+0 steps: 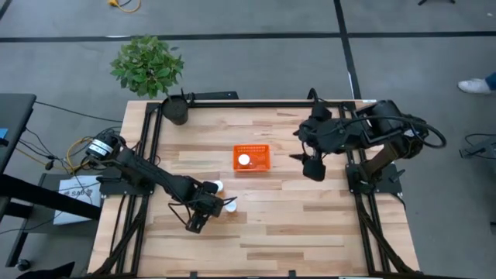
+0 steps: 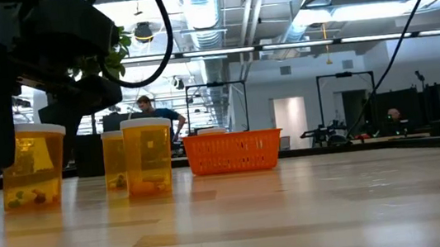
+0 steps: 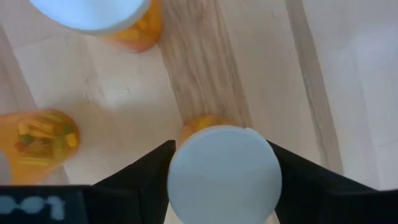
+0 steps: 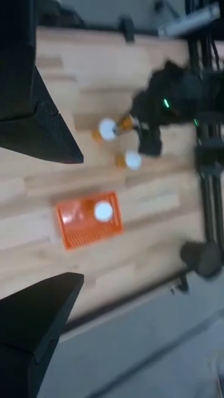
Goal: Pick and place pill bottles into a basket
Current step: Put the orange pill bottle into the orange basket
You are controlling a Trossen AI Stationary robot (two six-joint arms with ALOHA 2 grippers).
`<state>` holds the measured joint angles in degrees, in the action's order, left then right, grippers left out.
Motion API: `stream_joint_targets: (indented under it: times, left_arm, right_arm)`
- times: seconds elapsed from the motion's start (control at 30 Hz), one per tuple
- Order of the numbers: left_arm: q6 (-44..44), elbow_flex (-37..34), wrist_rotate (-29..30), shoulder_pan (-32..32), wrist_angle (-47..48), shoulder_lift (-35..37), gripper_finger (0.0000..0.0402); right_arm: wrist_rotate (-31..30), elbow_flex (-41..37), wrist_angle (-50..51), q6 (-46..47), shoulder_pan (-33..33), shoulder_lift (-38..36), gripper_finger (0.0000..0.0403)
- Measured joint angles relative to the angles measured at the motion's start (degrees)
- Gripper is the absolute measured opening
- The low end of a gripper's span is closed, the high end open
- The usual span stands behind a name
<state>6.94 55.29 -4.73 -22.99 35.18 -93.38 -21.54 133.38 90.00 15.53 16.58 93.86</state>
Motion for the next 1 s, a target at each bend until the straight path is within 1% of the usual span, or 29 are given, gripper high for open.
stream_joint_targets:
  times: [0.27,0.33,0.77,0.87,1.0]
  left_arm:
    - [0.12,0.11,-0.02,-0.04,-0.02,0.02,0.0196]
    - [0.33,0.11,0.01,-0.02,-0.02,0.02,0.0196]
    - [0.84,0.20,0.07,-0.04,0.23,0.04,0.0195]
    - [0.89,2.02,0.62,-0.04,3.14,0.06,0.0195]
    - [-0.45,6.04,3.38,0.14,8.29,0.07,0.0195]
  right_arm:
    - [18.00,0.00,0.02,-6.07,-1.13,0.00,0.0297]
    - [20.54,0.00,0.02,-6.84,-1.31,0.00,0.0297]
    - [20.22,0.00,0.02,-6.58,-1.36,0.00,0.0297]
    - [20.20,0.00,0.01,-6.94,-1.36,0.00,0.0297]
    - [20.21,0.00,0.02,-7.61,-1.36,0.00,0.0297]
